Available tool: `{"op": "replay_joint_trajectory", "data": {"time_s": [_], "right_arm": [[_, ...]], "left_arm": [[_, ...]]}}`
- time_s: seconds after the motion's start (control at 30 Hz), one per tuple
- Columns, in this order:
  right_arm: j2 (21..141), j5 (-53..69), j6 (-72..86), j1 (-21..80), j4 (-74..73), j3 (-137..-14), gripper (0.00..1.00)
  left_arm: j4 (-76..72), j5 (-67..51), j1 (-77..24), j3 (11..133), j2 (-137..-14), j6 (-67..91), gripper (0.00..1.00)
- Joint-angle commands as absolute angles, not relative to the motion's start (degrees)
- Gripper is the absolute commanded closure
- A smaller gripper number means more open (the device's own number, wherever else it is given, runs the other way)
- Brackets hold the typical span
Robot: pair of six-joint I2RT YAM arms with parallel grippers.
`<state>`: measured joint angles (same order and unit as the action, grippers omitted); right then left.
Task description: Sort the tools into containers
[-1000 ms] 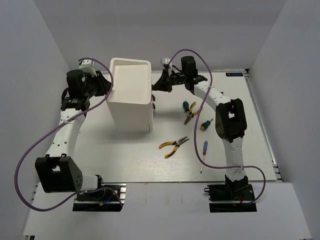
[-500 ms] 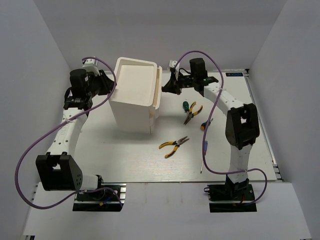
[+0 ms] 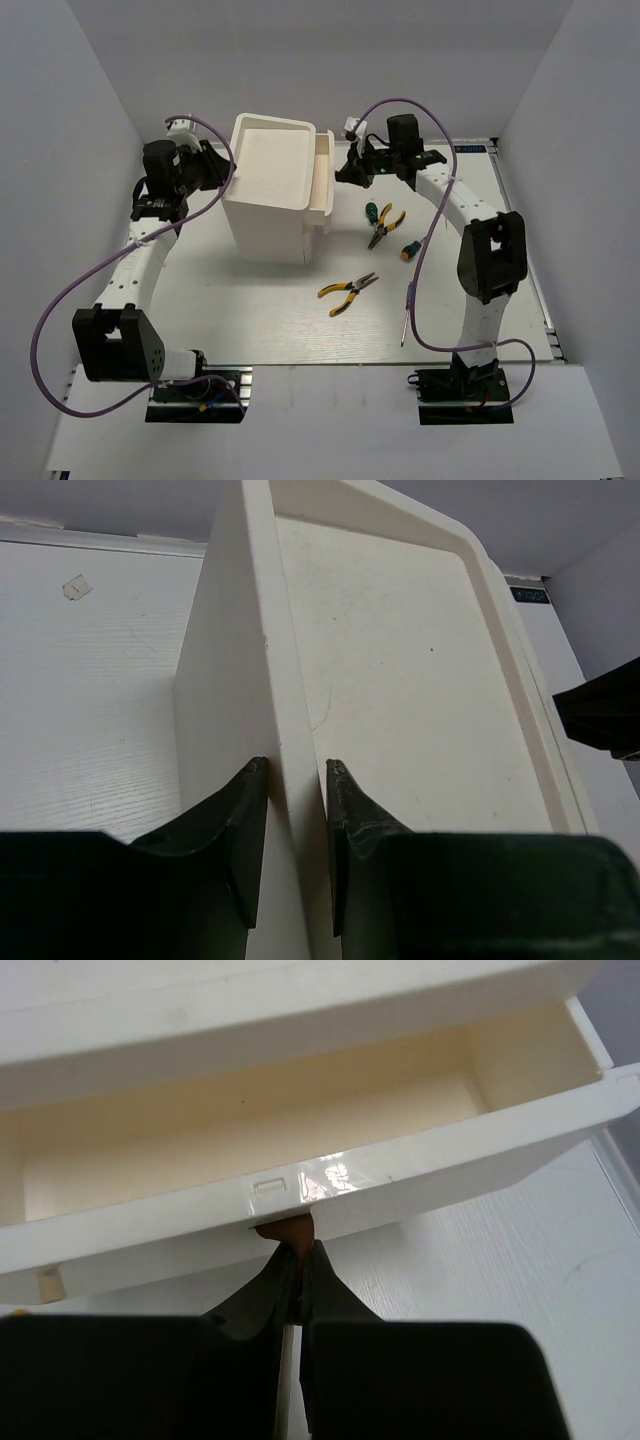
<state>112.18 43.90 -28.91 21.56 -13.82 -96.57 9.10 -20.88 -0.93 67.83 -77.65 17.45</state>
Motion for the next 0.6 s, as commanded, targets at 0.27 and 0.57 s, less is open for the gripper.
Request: {"op": "replay_joint_trajectory", "data": {"time_s": [0.27,0.57], "right_arm": [[109.42,31.11,-29.88,13.89,-20.30,-90.09,0.94],[105.56,22.08,-26.55,13.19,-22.67,-89.65,0.10]], "left_arm": [[9.32,-20.48,-0.62,65.39,-74.53,16.96,0.93],[6.51,-22.15,-0.62,67.23,-75.14,18.01,0.12]]}}
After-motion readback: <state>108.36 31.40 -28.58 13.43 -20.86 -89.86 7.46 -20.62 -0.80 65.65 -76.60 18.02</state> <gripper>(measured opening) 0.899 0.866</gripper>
